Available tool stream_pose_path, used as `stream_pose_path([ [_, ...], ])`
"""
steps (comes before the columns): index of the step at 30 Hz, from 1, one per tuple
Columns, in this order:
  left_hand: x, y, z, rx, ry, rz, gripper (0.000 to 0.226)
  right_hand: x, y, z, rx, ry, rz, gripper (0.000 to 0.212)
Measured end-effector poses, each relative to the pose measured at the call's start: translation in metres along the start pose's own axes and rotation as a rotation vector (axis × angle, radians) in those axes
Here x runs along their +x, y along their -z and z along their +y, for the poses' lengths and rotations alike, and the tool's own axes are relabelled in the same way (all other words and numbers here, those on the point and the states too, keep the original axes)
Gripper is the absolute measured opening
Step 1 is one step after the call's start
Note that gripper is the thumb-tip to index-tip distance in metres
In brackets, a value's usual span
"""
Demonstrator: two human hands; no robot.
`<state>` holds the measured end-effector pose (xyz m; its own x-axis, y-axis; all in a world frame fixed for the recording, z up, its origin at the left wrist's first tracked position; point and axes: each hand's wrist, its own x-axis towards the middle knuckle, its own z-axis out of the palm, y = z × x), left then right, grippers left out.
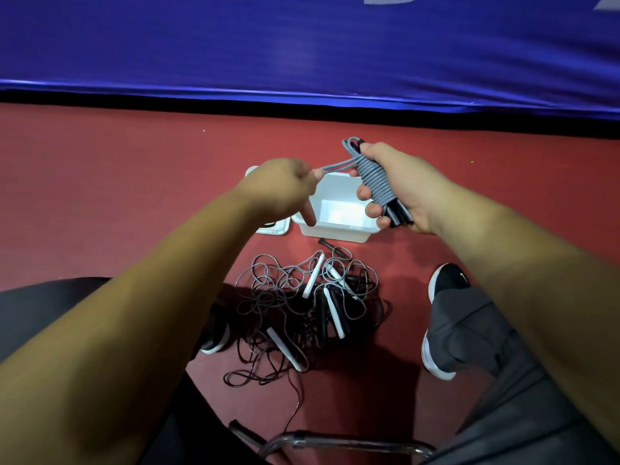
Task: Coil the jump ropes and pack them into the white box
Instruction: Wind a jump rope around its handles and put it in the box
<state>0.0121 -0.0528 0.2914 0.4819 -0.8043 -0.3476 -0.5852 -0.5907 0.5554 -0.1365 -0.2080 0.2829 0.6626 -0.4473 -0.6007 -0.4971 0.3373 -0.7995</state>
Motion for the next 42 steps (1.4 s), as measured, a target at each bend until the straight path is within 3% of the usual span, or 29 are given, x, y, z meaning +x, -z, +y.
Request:
stream_pose_path([
  [4,-0.002,0.008,-0.004,-0.250,-0.040,0.013,0.046,0.002,0.004,0.003,-0.006,-0.009,0.042,0.044],
  [8,0.000,0.002,-0.008,-0.489,-0.058,-0.043,0.036,0.003,0.006,0.003,0.001,0.007,0.083,0.044],
  [12,0.002,0.002,-0.016,-0.308,-0.083,-0.055,0.026,0.002,0.004,0.003,0.009,0.014,0.089,0.042],
  [18,0.001,0.011,-0.013,0.006,-0.060,-0.097,0.030,0.002,0.002,0.004,-0.015,-0.003,0.045,0.049],
  [21,0.002,0.013,-0.017,-0.016,-0.087,-0.168,0.016,0.003,0.004,0.004,0.005,0.006,0.062,0.047],
  [25,0.003,0.012,-0.020,-0.124,-0.067,-0.179,0.015,0.005,0.003,0.007,0.017,0.009,0.086,0.048],
  [32,0.009,0.017,-0.028,-0.024,-0.017,-0.003,0.028,0.008,-0.001,0.010,0.036,-0.015,0.071,0.048],
  [36,0.009,0.017,-0.030,-0.040,0.034,0.051,0.019,0.007,-0.001,0.009,0.048,-0.019,0.042,0.047],
  [39,0.006,0.016,-0.032,-0.160,0.102,0.046,0.007,0.005,-0.003,0.007,0.063,-0.012,0.019,0.046],
  [42,0.006,0.015,-0.031,-0.547,0.146,-0.029,0.019,0.005,0.001,0.005,0.104,-0.018,0.033,0.045],
])
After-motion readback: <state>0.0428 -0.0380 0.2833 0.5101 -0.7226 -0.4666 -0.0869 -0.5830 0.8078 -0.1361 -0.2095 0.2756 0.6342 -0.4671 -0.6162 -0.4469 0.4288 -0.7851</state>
